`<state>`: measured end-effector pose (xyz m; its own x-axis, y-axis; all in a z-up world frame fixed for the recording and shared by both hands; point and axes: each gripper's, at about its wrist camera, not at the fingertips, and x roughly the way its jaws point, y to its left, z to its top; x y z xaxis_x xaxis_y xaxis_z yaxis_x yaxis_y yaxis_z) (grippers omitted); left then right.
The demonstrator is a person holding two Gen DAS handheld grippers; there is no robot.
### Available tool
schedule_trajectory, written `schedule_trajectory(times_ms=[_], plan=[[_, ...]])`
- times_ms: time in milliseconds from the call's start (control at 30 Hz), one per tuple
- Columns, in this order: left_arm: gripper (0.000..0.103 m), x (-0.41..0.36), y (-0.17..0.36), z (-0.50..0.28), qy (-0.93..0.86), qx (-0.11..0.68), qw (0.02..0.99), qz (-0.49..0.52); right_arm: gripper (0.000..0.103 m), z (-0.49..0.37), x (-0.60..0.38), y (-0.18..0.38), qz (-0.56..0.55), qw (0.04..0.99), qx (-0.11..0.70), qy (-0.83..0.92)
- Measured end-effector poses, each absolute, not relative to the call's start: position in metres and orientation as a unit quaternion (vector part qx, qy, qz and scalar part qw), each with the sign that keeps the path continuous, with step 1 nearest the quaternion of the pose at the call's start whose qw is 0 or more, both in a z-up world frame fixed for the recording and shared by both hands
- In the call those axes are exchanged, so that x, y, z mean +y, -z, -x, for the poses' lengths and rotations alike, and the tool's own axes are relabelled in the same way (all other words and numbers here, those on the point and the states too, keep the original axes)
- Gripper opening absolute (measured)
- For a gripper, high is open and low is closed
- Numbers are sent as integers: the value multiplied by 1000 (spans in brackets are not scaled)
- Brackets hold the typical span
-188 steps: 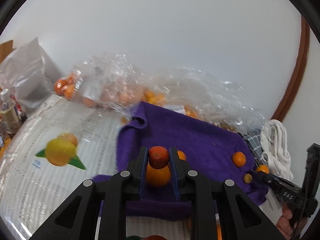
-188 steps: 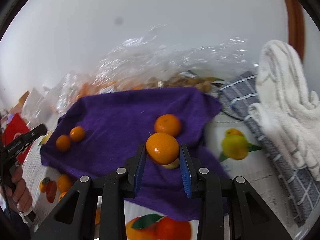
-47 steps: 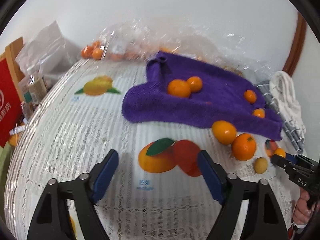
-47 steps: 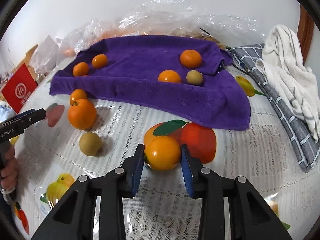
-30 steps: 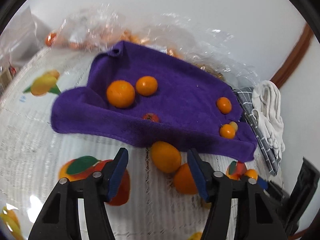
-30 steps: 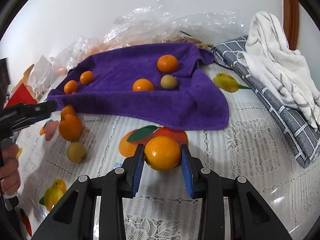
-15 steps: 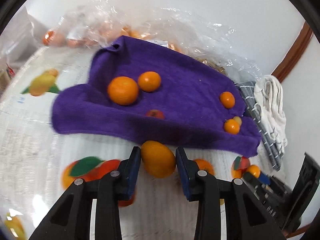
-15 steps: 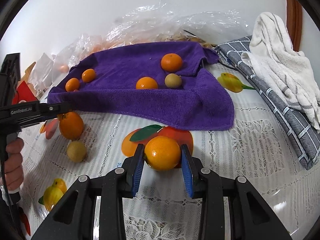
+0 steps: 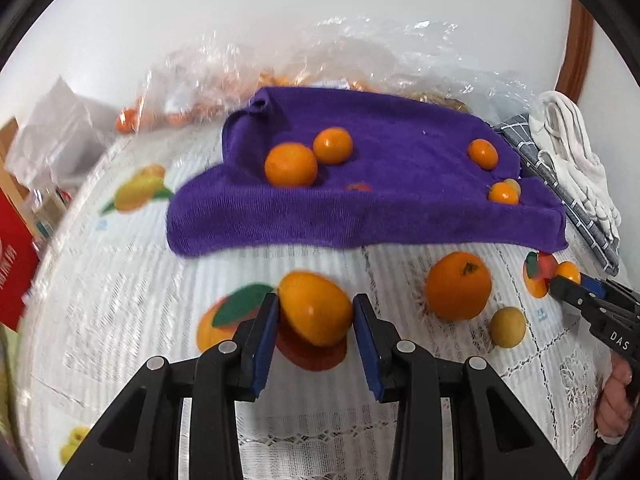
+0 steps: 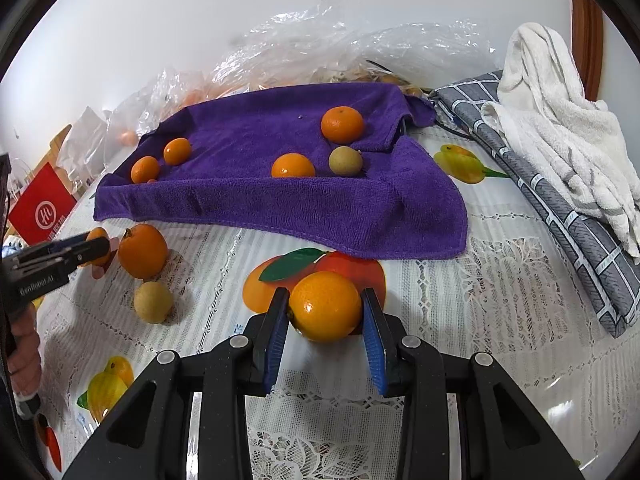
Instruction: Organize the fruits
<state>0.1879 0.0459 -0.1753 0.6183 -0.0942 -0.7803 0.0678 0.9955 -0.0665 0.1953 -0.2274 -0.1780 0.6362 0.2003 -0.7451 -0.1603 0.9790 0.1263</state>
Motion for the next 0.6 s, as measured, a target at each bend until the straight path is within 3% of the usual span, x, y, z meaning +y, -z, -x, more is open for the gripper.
schedule_trajectory(times_ms=[600], plan=[[34, 54, 174, -181, 50, 406, 910, 69, 35, -193, -226, 177, -12, 907, 411, -97]])
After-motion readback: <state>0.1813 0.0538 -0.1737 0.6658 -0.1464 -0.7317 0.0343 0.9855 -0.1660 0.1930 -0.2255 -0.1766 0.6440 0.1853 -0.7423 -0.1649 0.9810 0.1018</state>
